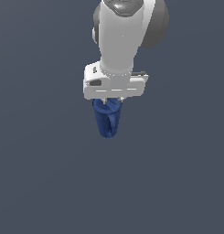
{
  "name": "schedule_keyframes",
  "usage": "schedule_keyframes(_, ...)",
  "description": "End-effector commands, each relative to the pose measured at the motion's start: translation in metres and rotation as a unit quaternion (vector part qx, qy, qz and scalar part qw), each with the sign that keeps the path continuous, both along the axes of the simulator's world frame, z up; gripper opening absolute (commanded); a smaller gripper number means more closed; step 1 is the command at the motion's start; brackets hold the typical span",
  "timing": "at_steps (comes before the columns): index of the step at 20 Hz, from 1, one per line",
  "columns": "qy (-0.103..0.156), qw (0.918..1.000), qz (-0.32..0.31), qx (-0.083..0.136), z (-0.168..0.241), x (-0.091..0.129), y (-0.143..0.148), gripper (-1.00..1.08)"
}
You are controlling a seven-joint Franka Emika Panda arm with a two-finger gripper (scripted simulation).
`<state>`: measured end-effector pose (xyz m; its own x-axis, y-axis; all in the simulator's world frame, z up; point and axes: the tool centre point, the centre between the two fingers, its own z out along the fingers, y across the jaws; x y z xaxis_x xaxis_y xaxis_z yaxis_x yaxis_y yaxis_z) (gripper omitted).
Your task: Pick up the object and move it to a goal position.
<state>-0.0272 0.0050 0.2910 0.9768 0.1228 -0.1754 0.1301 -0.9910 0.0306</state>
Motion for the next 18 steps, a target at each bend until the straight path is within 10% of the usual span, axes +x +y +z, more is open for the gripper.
schedule_keyframes(1, 0.014, 0.9998, 0.012, -0.002, -0.002, 0.009, 0.001, 0.28)
schedule_keyframes(18, 0.109, 0.9906, 0.082, -0.010, -0.027, 0.055, 0.004, 0.28)
